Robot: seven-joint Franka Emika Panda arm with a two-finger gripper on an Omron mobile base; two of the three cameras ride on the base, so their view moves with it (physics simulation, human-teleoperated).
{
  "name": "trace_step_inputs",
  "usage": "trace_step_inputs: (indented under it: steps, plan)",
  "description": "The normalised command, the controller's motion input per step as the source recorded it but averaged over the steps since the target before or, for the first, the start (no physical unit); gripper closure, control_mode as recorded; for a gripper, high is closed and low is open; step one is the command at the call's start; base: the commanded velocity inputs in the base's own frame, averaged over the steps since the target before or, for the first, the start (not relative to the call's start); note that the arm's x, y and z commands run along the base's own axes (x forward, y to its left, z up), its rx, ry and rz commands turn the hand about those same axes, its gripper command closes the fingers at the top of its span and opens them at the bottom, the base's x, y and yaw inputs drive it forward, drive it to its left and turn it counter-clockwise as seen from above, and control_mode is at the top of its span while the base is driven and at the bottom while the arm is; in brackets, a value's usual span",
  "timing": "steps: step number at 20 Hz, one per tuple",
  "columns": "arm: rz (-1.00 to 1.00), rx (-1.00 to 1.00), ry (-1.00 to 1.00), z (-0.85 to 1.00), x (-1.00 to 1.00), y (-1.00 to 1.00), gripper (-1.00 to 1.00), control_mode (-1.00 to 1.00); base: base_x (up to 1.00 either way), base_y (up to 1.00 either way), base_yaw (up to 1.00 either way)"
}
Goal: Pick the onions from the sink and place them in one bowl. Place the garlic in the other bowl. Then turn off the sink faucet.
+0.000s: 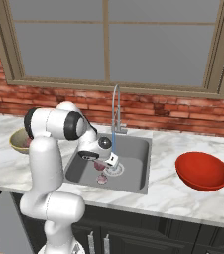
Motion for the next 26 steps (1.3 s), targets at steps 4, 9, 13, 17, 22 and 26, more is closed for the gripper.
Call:
trace_step_inputs:
  steps: [4, 9, 13, 17, 22, 26]
  plan:
    - [0.0, 0.0, 0.0, -0.19, 0.23, 0.0, -1.0, -1.0, 0.0, 0.0, 0.0]
    - [0.0, 0.0, 0.0, -0.15, 0.15, 0.04, -1.0, -1.0, 0.0, 0.0, 0.0]
    - [0.0, 0.0, 0.0, -0.14, 0.14, 0.09, -1.0, -1.0, 0.0, 0.0, 0.0]
    - [0.0, 0.0, 0.0, -0.14, 0.16, 0.04, -1.0, -1.0, 0.0, 0.0, 0.0]
    - [0.0, 0.0, 0.01, -0.2, 0.13, 0.01, -1.0, -1.0, 0.0, 0.0, 0.0]
    - [0.0, 0.0, 0.04, -0.19, 0.03, 0.02, 1.0, -1.0, 0.0, 0.0, 0.0]
